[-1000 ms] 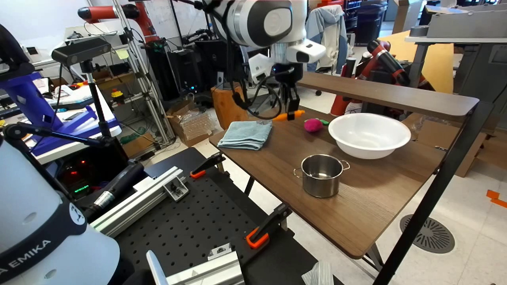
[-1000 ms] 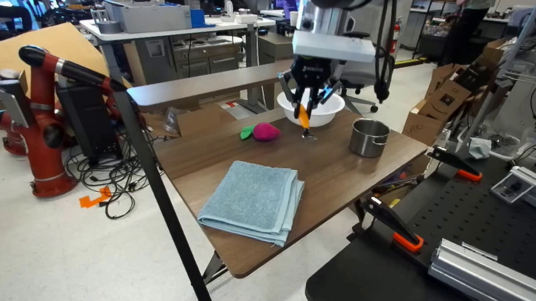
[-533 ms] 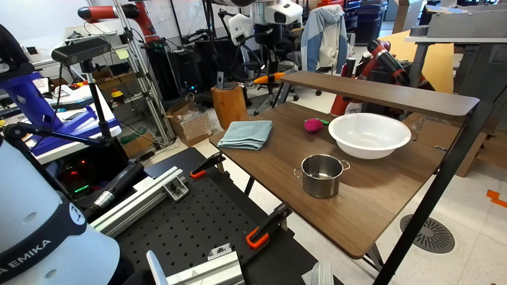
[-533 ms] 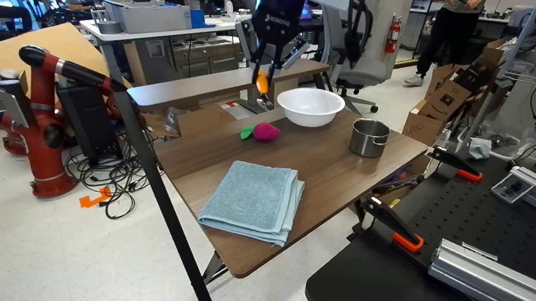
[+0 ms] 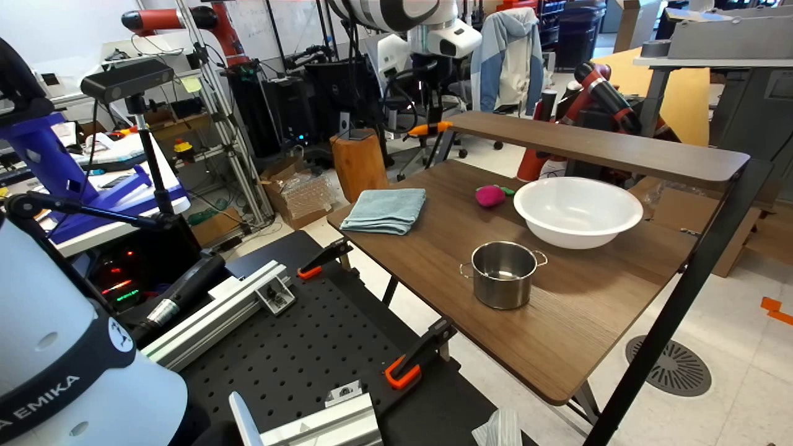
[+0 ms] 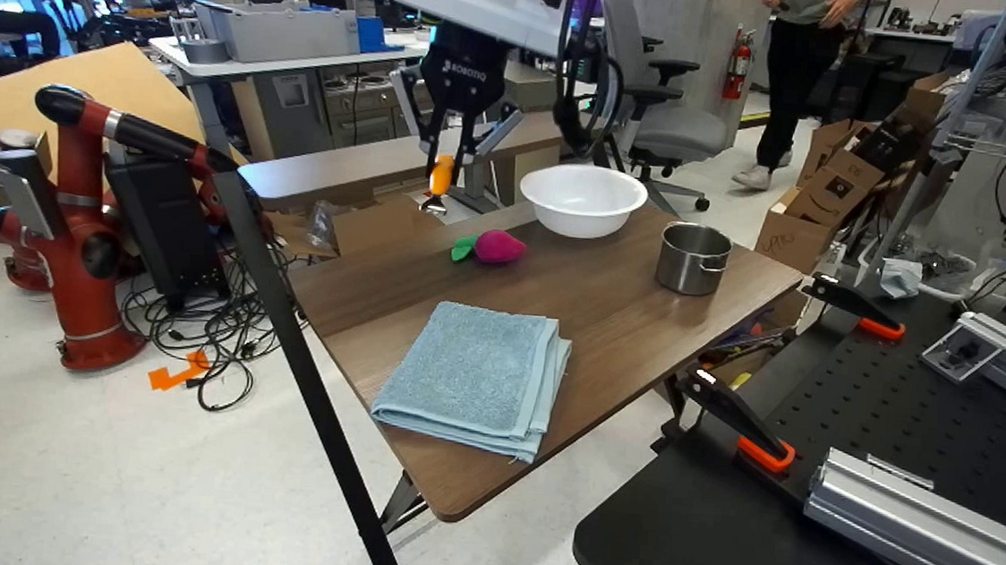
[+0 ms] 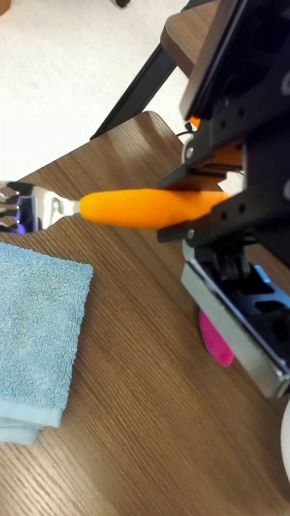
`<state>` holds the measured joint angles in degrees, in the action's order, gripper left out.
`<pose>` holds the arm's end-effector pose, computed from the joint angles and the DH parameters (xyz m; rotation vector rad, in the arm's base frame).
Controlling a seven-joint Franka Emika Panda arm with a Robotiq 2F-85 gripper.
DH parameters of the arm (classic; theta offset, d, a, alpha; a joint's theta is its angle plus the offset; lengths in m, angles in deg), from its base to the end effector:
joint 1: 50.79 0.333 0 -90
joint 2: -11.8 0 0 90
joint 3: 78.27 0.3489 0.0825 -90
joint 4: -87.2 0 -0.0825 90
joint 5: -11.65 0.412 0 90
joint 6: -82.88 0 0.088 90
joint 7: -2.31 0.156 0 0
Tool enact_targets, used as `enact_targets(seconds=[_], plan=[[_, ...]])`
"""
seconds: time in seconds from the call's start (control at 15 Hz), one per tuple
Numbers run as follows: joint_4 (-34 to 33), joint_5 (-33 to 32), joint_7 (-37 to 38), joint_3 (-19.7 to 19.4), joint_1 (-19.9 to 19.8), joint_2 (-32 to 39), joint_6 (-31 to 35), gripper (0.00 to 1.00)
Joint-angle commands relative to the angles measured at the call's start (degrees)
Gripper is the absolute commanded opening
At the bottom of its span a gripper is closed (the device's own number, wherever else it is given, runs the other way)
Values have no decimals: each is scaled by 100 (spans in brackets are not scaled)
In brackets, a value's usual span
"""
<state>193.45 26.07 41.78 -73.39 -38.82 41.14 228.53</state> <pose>0.6741 0.2049 0.2236 -2.7512 0.8590 -0.0841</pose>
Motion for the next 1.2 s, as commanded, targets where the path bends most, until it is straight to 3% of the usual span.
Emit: enact_targets(seconds=[0.0,0.53,1.13], plan=[[-975,30,460,-145,120,760,-361,6],[-2441,-115,1580,-474,312,2074,-529,6],[-3147,-439,2856,-895,489,2811,-567,6]])
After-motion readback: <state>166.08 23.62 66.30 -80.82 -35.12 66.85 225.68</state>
